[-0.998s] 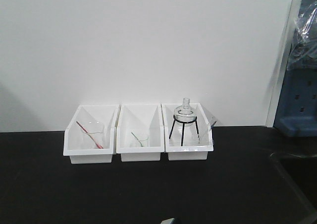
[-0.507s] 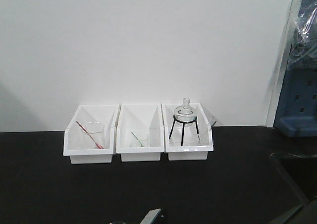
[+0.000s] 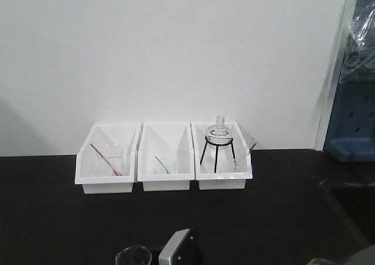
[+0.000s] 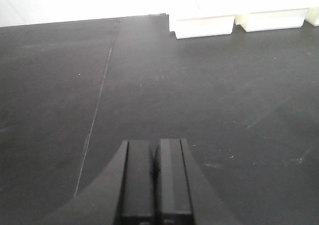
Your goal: Pick beaker and place in left cabinet
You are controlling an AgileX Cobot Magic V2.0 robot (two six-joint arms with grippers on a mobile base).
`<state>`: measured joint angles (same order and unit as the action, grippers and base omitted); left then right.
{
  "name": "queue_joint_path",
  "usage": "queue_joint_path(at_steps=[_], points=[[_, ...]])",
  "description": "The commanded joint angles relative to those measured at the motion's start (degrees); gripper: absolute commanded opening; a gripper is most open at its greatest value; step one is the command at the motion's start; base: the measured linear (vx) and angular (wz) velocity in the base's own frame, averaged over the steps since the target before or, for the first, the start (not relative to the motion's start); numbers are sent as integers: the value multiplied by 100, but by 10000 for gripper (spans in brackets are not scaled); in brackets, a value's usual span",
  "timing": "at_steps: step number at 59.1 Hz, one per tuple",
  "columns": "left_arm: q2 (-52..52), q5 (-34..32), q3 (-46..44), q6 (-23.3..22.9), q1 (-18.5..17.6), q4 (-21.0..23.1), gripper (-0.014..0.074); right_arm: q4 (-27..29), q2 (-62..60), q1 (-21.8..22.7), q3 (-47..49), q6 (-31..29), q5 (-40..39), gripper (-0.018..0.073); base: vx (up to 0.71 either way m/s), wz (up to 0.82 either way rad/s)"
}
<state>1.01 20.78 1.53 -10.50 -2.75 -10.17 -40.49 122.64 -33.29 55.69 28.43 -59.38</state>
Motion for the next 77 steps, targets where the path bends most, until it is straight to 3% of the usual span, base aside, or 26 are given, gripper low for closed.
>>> queue_joint_path(at_steps=[1, 8, 17, 28, 40, 48, 62, 77], points=[[56, -429, -89, -23, -31, -19, 4, 141, -1122, 30, -43, 282, 442, -5, 0, 0], [56, -429, -89, -23, -31, -19, 4, 68, -2092, 30, -103, 804, 2142, -5, 0, 0], [56, -429, -89, -23, -31, -19, 4, 50, -3233, 154, -103, 807, 4369, -4, 0, 0], [56, -429, -89, -23, -31, -19, 4, 50, -4252, 1041, -103, 829, 5574, -2, 0, 0], [56, -429, -89, -23, -31, -19, 4, 56, -5285, 2163, -119, 790, 6343, -2, 0, 0], [56, -429, -89, -23, -31, -19, 4, 56, -6010, 2682, -661, 771, 6248, -1, 0, 0], [56, -429, -89, -23, -31, -19, 4, 50, -7553, 2875, -2270, 765, 5693, -1, 0, 0], [56, -429, -89, -23, -31, -19, 4, 92, -7775, 2875, -2486, 683, 5836, -1, 0, 0]])
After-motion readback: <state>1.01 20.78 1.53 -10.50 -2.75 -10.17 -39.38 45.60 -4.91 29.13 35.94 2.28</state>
